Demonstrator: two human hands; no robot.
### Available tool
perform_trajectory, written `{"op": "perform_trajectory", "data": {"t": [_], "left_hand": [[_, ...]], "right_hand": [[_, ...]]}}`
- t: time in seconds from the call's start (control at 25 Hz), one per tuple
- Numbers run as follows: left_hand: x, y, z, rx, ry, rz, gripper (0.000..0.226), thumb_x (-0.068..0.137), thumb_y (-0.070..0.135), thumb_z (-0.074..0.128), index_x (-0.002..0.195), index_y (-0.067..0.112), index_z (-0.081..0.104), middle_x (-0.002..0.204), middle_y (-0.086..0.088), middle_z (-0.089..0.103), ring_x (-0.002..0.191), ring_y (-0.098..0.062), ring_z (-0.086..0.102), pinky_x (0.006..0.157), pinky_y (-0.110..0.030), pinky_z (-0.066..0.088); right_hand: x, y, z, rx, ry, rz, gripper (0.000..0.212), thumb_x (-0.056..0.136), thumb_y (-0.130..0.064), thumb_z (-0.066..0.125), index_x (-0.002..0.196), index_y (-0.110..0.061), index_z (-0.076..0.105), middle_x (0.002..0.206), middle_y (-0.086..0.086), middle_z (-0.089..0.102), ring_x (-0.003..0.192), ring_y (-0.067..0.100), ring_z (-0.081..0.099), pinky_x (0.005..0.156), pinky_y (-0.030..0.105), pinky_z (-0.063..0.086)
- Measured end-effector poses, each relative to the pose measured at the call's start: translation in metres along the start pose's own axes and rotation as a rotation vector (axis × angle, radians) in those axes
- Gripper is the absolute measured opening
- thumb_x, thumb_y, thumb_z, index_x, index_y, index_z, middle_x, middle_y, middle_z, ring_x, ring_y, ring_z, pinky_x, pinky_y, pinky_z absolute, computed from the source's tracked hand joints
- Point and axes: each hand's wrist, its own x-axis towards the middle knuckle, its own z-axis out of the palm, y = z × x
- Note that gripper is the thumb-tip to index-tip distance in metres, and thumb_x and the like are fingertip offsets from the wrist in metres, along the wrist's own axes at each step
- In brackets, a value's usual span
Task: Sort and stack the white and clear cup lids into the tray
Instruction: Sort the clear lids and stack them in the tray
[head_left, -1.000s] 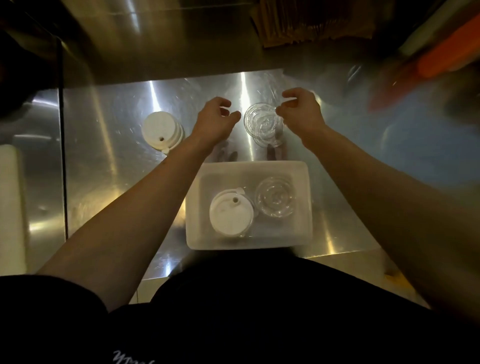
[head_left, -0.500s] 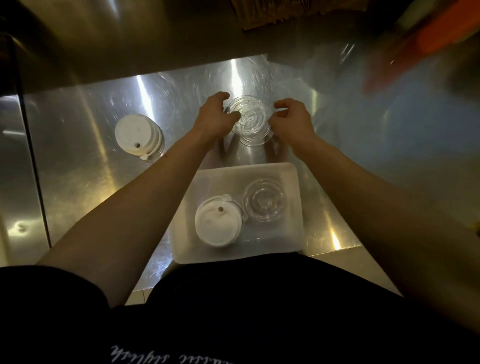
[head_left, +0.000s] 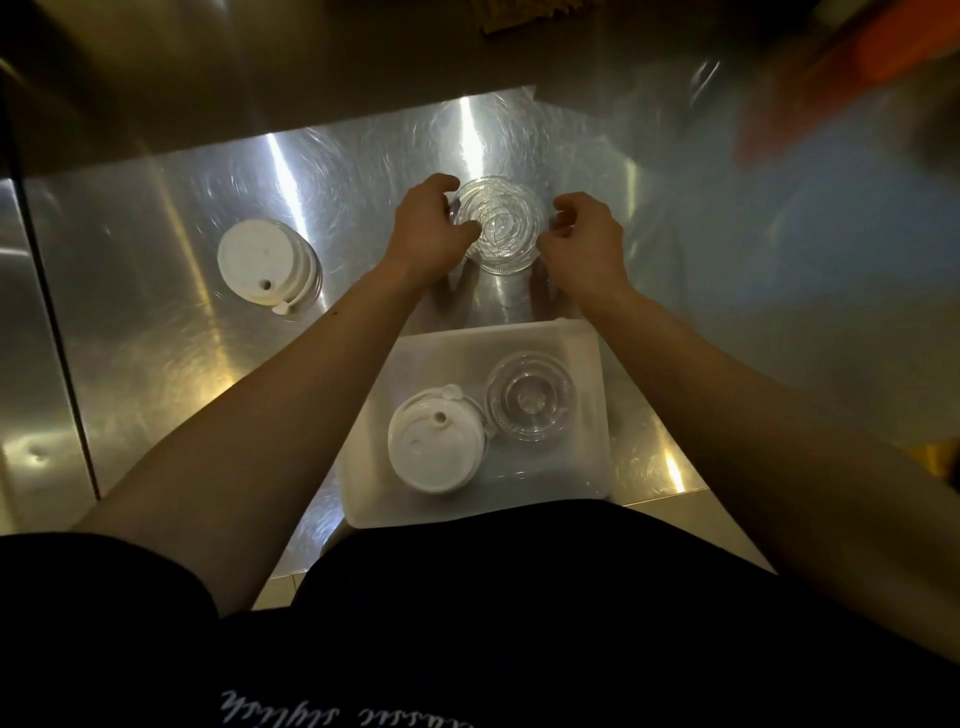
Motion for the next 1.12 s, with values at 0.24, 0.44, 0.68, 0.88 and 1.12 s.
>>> {"op": "perform_trajectory", "data": {"t": [0.24, 0.44, 0.68, 0.88, 1.12], "left_hand": [[-0.003, 0.005, 0.004, 0.135, 0.024, 0.089, 0.027, 0.081, 0.010, 0.067, 0.106, 0.003, 0.064, 0.100, -0.018, 0.062, 0.098, -0.030, 0.061, 0.091, -0.040, 0.048], [-0.006, 0.010, 0.003, 0.081, 0.028, 0.072, 0.045, 0.083, 0.008, 0.066, 0.127, 0.001, 0.058, 0.120, -0.019, 0.064, 0.103, -0.024, 0.060, 0.098, -0.037, 0.049], [-0.007, 0.008, 0.000, 0.002, 0.070, 0.041, 0.048, 0.082, 0.009, 0.067, 0.128, 0.006, 0.057, 0.124, -0.014, 0.061, 0.107, -0.026, 0.063, 0.093, -0.043, 0.055], [-0.001, 0.008, -0.003, 0.010, 0.085, 0.037, 0.046, 0.081, 0.007, 0.066, 0.126, 0.004, 0.058, 0.122, -0.014, 0.063, 0.108, -0.025, 0.063, 0.095, -0.041, 0.053], [0.004, 0.002, 0.002, 0.065, 0.105, 0.063, 0.033, 0.079, 0.005, 0.067, 0.111, -0.003, 0.065, 0.095, -0.014, 0.064, 0.088, -0.021, 0.059, 0.091, -0.040, 0.052]], "right_hand": [[0.003, 0.000, 0.004, 0.030, -0.015, 0.057, 0.047, 0.081, -0.004, 0.062, 0.128, -0.006, 0.057, 0.118, 0.014, 0.066, 0.105, 0.024, 0.065, 0.098, 0.037, 0.052], [0.004, 0.001, 0.007, 0.075, -0.020, 0.085, 0.046, 0.081, -0.003, 0.060, 0.127, -0.008, 0.058, 0.114, 0.011, 0.067, 0.100, 0.023, 0.067, 0.093, 0.034, 0.055], [0.005, -0.003, 0.008, 0.124, -0.018, 0.098, 0.043, 0.080, -0.003, 0.061, 0.122, -0.009, 0.060, 0.103, 0.003, 0.063, 0.097, 0.024, 0.068, 0.090, 0.043, 0.058], [0.009, -0.012, 0.010, 0.080, -0.036, 0.071, 0.035, 0.080, 0.001, 0.058, 0.115, -0.002, 0.065, 0.097, 0.007, 0.064, 0.097, 0.029, 0.067, 0.091, 0.045, 0.056], [0.016, -0.011, 0.013, -0.059, -0.030, -0.028, 0.027, 0.076, 0.003, 0.055, 0.100, 0.010, 0.066, 0.100, 0.027, 0.070, 0.094, 0.037, 0.067, 0.088, 0.048, 0.054]]}}
